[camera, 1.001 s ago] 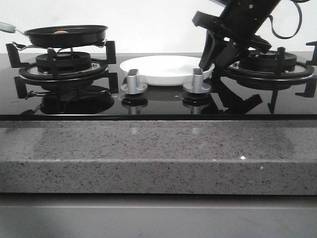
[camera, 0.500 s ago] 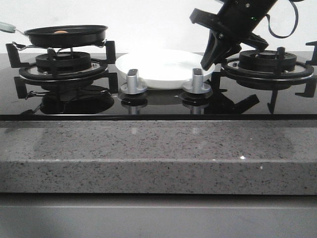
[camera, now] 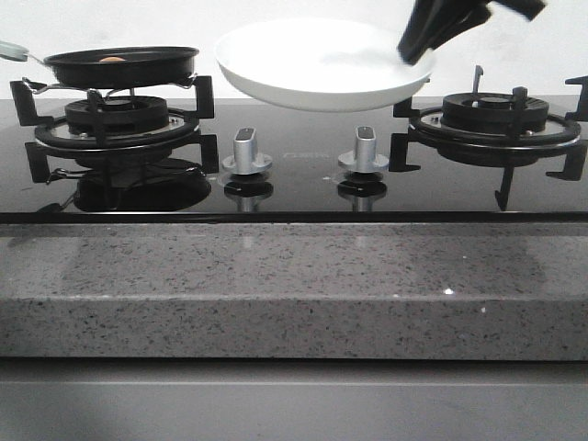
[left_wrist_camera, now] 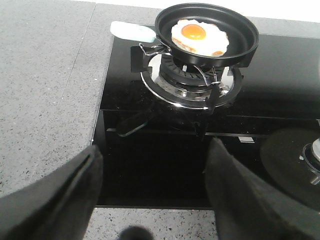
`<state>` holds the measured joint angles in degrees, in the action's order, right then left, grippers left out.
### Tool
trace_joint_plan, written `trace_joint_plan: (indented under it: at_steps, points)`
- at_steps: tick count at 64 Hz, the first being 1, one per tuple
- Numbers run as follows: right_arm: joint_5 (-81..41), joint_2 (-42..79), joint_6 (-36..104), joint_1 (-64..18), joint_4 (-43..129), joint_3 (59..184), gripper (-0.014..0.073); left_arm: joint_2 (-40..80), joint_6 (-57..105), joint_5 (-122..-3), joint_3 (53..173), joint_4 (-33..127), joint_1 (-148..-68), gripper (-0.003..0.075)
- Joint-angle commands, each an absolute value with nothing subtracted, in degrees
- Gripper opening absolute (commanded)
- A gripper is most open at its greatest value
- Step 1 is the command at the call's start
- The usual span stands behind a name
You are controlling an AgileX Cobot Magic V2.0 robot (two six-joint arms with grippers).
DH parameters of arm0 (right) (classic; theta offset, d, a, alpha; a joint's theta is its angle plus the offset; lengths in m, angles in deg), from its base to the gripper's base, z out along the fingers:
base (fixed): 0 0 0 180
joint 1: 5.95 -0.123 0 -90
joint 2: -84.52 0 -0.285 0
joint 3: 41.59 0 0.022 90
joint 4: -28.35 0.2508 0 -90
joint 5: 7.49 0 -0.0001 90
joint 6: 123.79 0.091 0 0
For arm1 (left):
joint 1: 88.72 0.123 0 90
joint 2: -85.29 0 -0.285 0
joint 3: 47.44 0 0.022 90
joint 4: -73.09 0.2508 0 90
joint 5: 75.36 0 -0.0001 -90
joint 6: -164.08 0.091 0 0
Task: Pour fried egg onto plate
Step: 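Lift the white plate with the right gripper and tilt it toward the pan, then reach the left gripper to the frying pan handle and grasp it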
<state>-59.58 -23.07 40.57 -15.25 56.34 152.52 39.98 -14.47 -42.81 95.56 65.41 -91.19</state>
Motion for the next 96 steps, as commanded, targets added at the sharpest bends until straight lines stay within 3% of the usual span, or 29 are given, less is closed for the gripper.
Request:
trace_joint_plan:
  at_steps: [1, 15, 29, 52, 81, 92, 96]
  points:
    - [-54.72, -13.28, 38.58, -15.21, 58.82, 147.44, -0.0067, 39.72, -14.55, -46.78, 97.4, 64.83, -91.01, 0.044]
    - [-52.47, -3.67, 38.17, -15.21, 59.03, 136.02, -0.0067, 39.72, -14.55, -46.78, 97.4, 64.83, -91.01, 0.044]
    - [-48.52, -2.07, 38.17, -15.27, 59.16, 130.0, -0.0067, 39.65, -14.55, -46.97, 97.4, 64.83, -91.01, 0.044]
    - [-41.09, -6.39, 38.04, -19.72, 59.16, 129.24, -0.0067, 39.51, -14.55, -47.33, 97.4, 64.44, -91.01, 0.044]
    - [-41.36, -7.41, 38.04, -19.72, 59.16, 129.24, -0.0067, 38.5, -14.55, -47.1, 97.51, 63.88, -91.01, 0.0445]
    - [-41.36, -7.41, 38.04, -19.72, 59.16, 129.24, -0.0067, 33.15, -14.55, -45.26, 100.49, 63.88, -91.01, 0.0596]
    - [-41.36, -7.41, 38.04, -19.72, 59.16, 129.24, -0.0067, 30.32, -14.55, -44.23, 102.41, 63.73, -91.01, 0.0619]
